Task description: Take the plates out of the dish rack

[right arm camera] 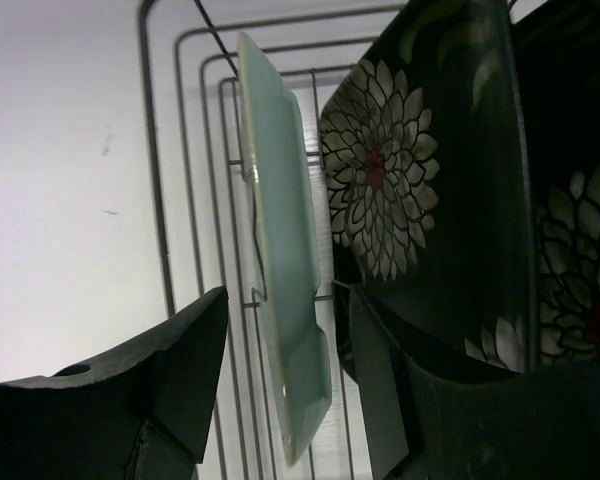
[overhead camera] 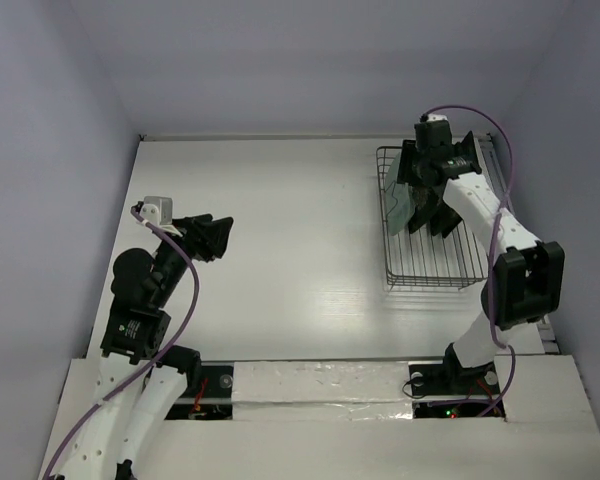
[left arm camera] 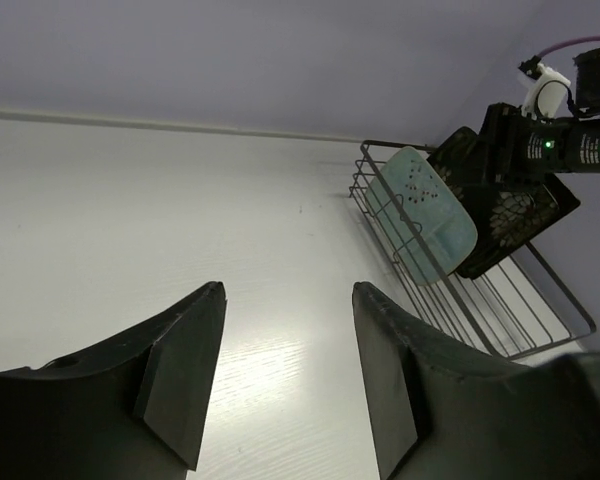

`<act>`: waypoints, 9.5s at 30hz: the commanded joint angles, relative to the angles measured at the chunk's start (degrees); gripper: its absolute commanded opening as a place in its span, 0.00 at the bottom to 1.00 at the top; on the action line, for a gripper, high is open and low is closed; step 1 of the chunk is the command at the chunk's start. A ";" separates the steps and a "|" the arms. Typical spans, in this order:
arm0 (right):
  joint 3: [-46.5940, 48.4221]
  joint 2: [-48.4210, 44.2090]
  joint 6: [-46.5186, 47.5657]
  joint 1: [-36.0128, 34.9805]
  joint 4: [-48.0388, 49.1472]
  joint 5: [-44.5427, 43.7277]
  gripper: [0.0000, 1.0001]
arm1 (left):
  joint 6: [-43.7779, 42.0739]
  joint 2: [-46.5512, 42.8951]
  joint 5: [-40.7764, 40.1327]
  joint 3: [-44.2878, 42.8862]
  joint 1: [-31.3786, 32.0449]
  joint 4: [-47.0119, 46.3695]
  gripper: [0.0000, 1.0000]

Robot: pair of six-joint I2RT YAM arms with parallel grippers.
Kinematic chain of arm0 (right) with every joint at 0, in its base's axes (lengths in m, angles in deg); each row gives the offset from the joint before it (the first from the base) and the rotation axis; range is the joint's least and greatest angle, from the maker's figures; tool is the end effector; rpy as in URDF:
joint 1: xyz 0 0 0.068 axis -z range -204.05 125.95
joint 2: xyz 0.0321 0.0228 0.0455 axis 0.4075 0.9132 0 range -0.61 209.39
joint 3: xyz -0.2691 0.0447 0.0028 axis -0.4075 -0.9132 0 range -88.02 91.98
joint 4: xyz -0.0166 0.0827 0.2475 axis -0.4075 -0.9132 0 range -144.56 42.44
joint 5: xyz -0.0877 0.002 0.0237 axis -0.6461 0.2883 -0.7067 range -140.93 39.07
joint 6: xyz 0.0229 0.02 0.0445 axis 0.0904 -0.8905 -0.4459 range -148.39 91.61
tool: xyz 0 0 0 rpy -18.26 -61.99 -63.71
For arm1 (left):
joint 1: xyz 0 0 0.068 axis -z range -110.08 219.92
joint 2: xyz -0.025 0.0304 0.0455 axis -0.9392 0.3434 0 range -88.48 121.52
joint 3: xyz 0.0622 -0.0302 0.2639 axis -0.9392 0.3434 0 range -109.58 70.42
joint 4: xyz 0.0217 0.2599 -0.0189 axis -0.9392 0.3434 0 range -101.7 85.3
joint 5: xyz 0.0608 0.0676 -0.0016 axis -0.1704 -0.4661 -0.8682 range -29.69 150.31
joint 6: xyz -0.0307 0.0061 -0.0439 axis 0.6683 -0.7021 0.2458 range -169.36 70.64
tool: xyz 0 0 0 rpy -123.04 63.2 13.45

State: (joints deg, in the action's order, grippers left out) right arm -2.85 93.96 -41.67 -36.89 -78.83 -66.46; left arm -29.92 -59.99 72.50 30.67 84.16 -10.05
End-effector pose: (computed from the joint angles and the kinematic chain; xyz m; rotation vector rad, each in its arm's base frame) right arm 0.3675 0.0739 0.3253 0.1492 2.2456 -0.0653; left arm 0.1182 -0.0376 0.3643 0.1153 1.4322 -0.6345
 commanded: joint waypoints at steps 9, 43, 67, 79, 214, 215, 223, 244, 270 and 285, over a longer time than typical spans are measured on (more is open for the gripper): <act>2.81 6.95 2.20 -2.10 -1.52 -5.82 0.44 | -0.02 -0.72 -1.64 -1.47 0.35 -1.74 0.62; 18.11 -7.02 4.85 -17.91 -9.17 -29.22 0.00 | 0.25 -3.79 -4.10 -1.12 1.93 -0.33 0.81; 36.12 34.87 -36.90 -32.77 34.86 20.89 0.00 | -0.28 -3.27 -7.09 -2.00 1.93 1.16 0.74; 41.31 49.75 -48.24 -33.83 38.74 25.90 0.04 | -0.19 -2.56 -6.65 -1.83 2.46 0.99 0.75; 12.12 3.09 8.35 3.79 -11.80 -17.96 0.00 | -1.34 -2.65 -6.21 -2.18 2.46 1.25 0.35; 12.48 2.73 8.62 3.79 -11.89 -18.22 0.00 | -1.34 -2.65 -6.21 -2.18 2.46 1.25 0.35; 16.35 -4.98 9.94 3.27 -11.71 -20.50 0.00 | -1.34 -2.30 -6.03 -2.09 2.46 1.07 0.36; 1.07 -23.11 -2.61 -4.64 7.61 6.11 0.00 | -1.34 -2.39 -6.39 -2.00 2.46 1.07 0.37; -31.02 -0.17 -26.01 -23.90 42.96 15.88 0.03 | -1.16 -2.21 -6.21 -1.91 1.93 1.16 0.37; -33.67 -1.04 -21.71 -25.57 34.18 8.68 0.59 | -1.16 -2.47 -6.12 -1.91 1.93 1.08 0.37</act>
State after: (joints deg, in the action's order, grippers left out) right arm -37.93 95.33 -65.50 -62.00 -44.23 -55.42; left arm -30.86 -62.61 65.85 30.63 86.32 -7.10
